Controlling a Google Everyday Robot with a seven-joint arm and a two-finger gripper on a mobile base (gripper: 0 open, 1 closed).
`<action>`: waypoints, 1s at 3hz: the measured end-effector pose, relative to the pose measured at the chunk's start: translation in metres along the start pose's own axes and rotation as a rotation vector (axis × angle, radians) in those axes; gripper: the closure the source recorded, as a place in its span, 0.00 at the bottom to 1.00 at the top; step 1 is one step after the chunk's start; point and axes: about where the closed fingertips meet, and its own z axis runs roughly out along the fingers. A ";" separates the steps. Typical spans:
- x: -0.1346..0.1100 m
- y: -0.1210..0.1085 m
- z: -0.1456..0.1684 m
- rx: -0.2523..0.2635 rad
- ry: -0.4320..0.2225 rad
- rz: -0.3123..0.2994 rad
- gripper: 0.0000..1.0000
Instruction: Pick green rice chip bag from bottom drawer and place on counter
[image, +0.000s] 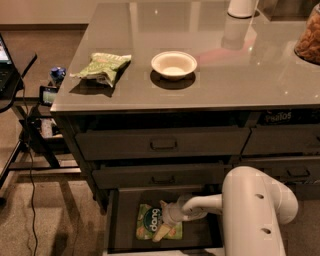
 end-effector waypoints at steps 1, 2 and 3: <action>0.013 -0.004 0.011 -0.012 0.014 -0.007 0.00; 0.027 -0.005 0.019 -0.026 0.028 -0.009 0.00; 0.042 -0.005 0.026 -0.037 0.040 -0.007 0.00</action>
Offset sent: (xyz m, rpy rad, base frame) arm 0.0041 -0.0225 -0.0487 -0.0411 0.0330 0.0334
